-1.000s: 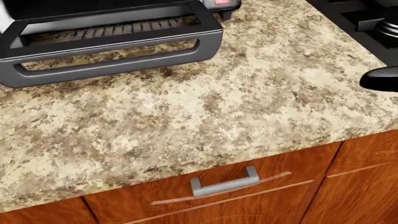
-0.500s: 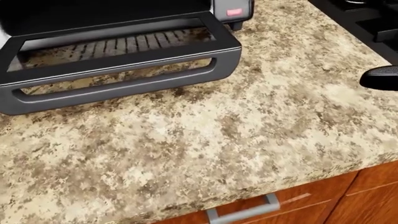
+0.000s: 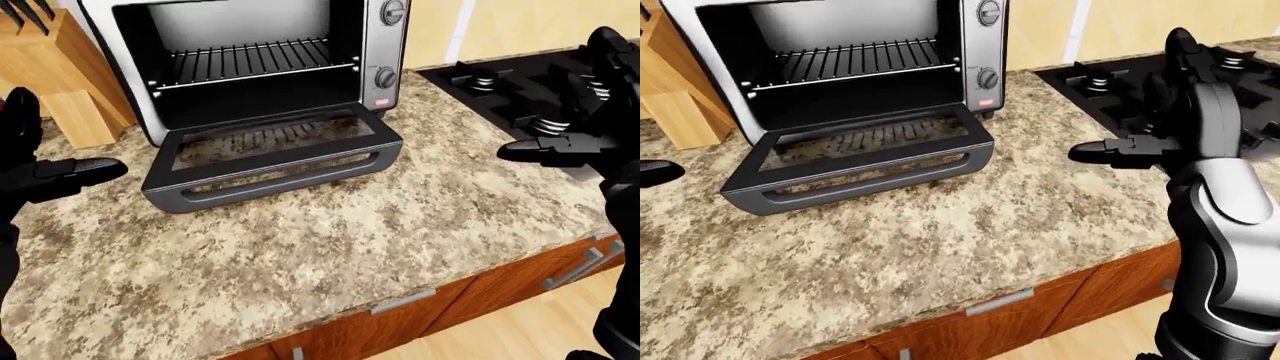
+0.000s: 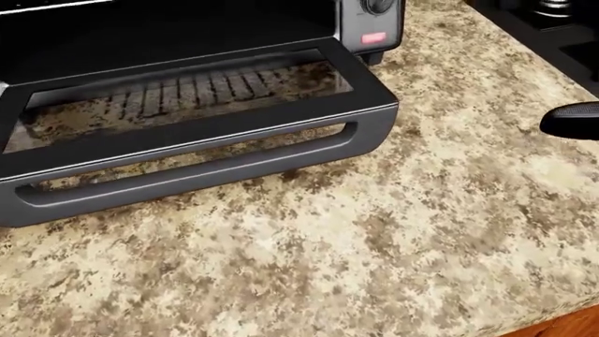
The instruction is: Close the toaster oven door.
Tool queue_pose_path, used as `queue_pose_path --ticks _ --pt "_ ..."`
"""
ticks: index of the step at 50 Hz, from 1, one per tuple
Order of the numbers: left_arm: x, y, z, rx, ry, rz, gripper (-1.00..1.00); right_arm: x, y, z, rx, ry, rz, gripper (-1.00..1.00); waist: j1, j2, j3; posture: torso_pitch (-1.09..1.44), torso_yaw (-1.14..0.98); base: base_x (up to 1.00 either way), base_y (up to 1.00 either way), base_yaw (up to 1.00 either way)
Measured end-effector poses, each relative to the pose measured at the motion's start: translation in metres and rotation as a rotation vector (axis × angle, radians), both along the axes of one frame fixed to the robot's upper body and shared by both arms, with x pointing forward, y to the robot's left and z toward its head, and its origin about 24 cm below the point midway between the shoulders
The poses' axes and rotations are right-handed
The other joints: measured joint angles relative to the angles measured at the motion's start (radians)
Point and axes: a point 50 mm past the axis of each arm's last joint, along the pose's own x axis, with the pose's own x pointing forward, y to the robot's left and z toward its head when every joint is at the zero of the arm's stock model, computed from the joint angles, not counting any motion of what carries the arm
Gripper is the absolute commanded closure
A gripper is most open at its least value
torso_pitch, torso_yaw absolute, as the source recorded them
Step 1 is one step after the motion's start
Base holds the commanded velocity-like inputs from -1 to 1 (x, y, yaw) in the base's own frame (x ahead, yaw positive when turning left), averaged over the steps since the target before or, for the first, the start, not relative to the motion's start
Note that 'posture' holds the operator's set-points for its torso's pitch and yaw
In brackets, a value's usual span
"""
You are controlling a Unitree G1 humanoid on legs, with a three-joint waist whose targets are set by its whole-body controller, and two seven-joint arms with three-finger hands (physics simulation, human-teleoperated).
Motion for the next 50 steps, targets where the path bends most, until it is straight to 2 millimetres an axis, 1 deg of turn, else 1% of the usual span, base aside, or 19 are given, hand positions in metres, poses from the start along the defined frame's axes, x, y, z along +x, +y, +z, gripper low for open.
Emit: queue_pose_path --ticks 3,5,6,8,10,13,19,29,33,36,37,40,43,44,45,46,47,48,50 --pt "-0.003 0.001 0.005 0.010 -0.026 0.012 -1.00 -0.002 0.002 0.004 -0.010 -0.024 0.006 -1.00 0.002 0.035 -0.001 0.00 0.00 0.12 0.07 0.00" --pt "-0.005 0.001 0.009 0.021 -0.047 0.019 -1.00 0.000 0.003 0.007 -0.020 -0.036 0.010 -1.00 0.001 0.069 0.001 0.00 0.00 0.00 0.00 0.00" --pt "-0.003 0.003 0.007 0.006 -0.039 0.023 -1.00 0.000 0.005 0.008 -0.020 -0.045 0.021 -1.00 0.006 0.083 -0.004 0.00 0.00 0.00 0.00 0.00" --pt "-0.005 0.005 0.006 0.008 -0.034 0.040 -1.00 0.002 0.009 0.002 -0.014 -0.027 0.043 -1.00 0.010 0.061 0.012 0.00 0.00 0.00 0.00 0.00" --pt "-0.004 0.006 0.005 0.001 -0.028 0.045 -1.00 0.004 0.008 -0.002 -0.005 0.004 0.047 -1.00 0.010 0.043 0.018 0.00 0.00 0.00 0.00 0.00" --pt "-0.001 0.004 0.000 -0.007 -0.003 0.031 -1.00 0.004 0.004 -0.003 0.004 0.016 0.031 -1.00 0.010 0.034 0.020 0.00 0.00 0.00 0.00 0.00" --pt "-0.002 0.001 0.004 0.008 -0.014 0.014 -1.00 0.000 0.001 0.005 -0.009 -0.027 0.003 -1.00 0.010 0.034 0.011 0.00 0.00 0.00 0.00 0.00" --pt "-0.002 0.004 0.005 0.027 -0.048 0.046 -1.00 0.005 0.001 0.000 -0.014 -0.022 -0.008 -1.00 0.010 0.031 0.010 0.00 0.00 0.00 0.00 0.00" --pt "-0.003 0.003 0.006 0.026 -0.054 0.044 -1.00 0.011 -0.006 -0.006 -0.014 -0.038 -0.090 -1.00 0.010 0.032 0.010 0.00 0.00 0.00 0.00 0.00" --pt "-0.003 0.002 0.005 0.026 -0.046 0.034 -1.00 0.009 -0.014 -0.007 0.019 -0.031 -0.115 -1.00 0.012 0.032 0.009 0.00 0.00 0.00 0.00 0.06" --pt "-0.003 0.002 0.004 0.022 -0.038 0.032 -1.00 0.008 -0.016 -0.008 0.025 -0.025 -0.118 -1.00 0.012 0.033 0.005 0.00 0.00 0.00 0.00 0.98" --pt "0.001 -0.002 0.000 0.017 -0.012 0.000 -1.00 0.002 -0.023 -0.005 0.036 -0.037 -0.149 -1.00 0.010 0.047 0.006 0.00 0.00 0.00 0.00 1.00" --pt "-0.001 -0.001 0.004 0.026 -0.027 0.004 -1.00 0.002 -0.021 -0.001 0.031 -0.055 -0.142 -1.00 0.017 0.072 0.003 0.00 0.00 0.00 0.00 1.00" --pt "-0.003 0.000 0.006 0.028 -0.036 0.011 -1.00 0.002 -0.019 0.000 0.032 -0.056 -0.134 -1.00 0.021 0.078 0.002 0.00 0.00 0.00 0.00 1.00" --pt "-0.004 0.001 0.008 0.030 -0.045 0.019 -1.00 0.003 -0.017 0.000 0.035 -0.053 -0.125 -1.00 0.029 0.079 0.001 0.00 0.00 0.00 0.00 1.00" --pt "-0.005 0.003 0.009 0.030 -0.053 0.030 -1.00 0.005 -0.015 -0.001 0.039 -0.049 -0.112 -1.00 0.042 0.074 0.002 0.00 0.00 0.00 0.00 1.00" --pt "-0.006 0.005 0.010 0.027 -0.056 0.042 -1.00 0.006 -0.013 0.000 0.043 -0.045 -0.097 -1.00 0.056 0.061 0.004 0.00 0.00 0.00 0.00 1.00" --pt "-0.006 0.006 0.009 0.020 -0.053 0.052 -1.00 0.007 -0.011 0.001 0.051 -0.045 -0.085 -1.00 0.065 0.054 0.007 0.00 0.00 0.00 0.00 1.00" --pt "-0.006 0.009 0.005 0.008 -0.033 0.069 -1.00 0.010 -0.008 0.003 0.064 -0.043 -0.075 -1.00 0.077 0.048 0.005 0.00 0.00 0.00 0.24 0.36"
